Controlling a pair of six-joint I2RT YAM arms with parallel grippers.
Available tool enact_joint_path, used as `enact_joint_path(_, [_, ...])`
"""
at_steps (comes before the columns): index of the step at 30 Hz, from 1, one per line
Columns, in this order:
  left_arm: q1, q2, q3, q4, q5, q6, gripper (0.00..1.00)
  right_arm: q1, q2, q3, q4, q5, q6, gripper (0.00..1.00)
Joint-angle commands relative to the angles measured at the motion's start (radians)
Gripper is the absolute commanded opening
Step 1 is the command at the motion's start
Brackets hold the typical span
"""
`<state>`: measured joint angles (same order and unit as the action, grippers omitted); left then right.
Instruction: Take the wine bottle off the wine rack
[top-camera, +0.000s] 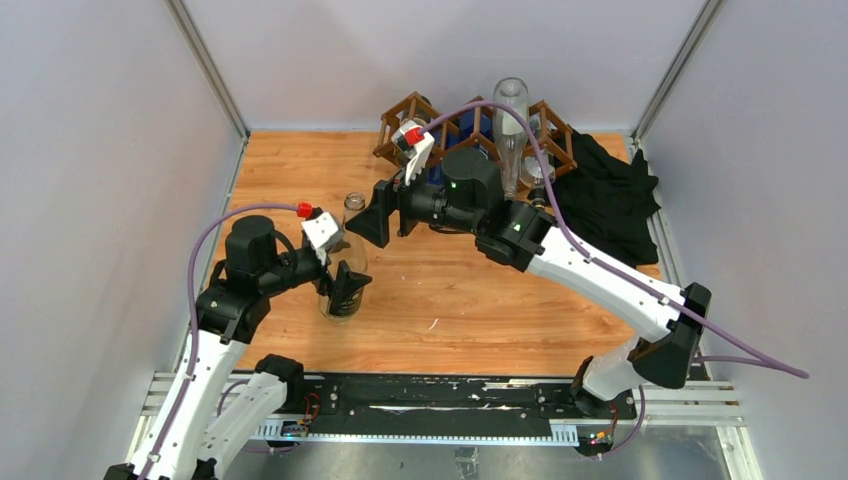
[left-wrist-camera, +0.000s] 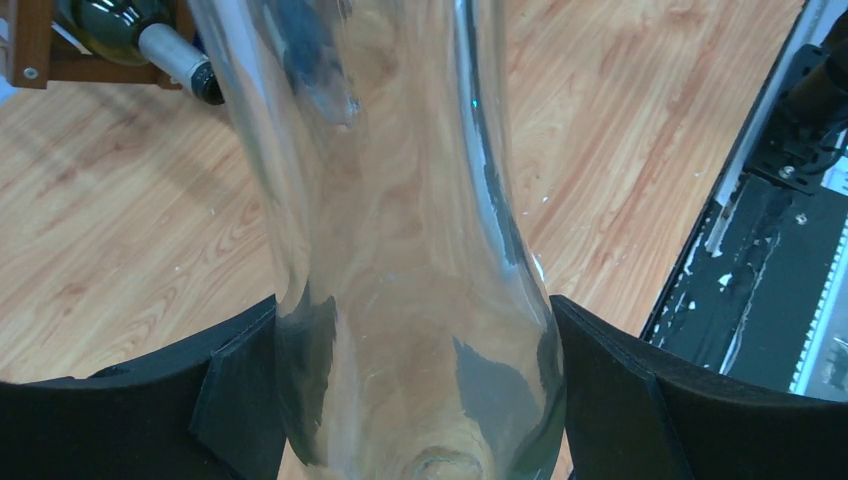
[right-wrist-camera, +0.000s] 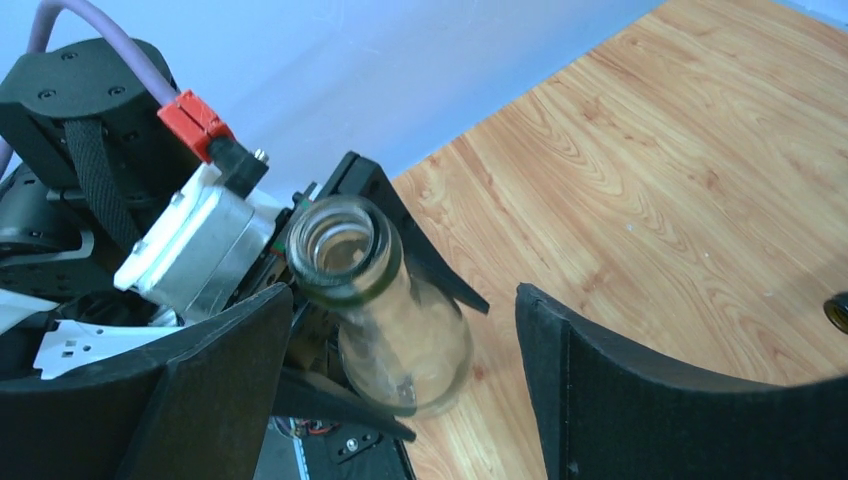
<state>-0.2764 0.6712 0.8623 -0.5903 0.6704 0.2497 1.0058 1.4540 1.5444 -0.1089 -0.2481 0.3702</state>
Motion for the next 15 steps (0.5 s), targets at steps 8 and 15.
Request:
enact_joint_path(8, [0.000, -0.050, 0.054, 0.062, 0.105, -0.031, 0.00, 0.020, 0.116, 0.130, 0.026, -0.023, 0.050, 0.50])
enact_joint_path(15, [0.000, -0.038, 0.060, 0.081, 0.070, -0.129, 0.78, 0.028, 0.105, 0.116, 0.009, 0.019, 0.039, 0.00])
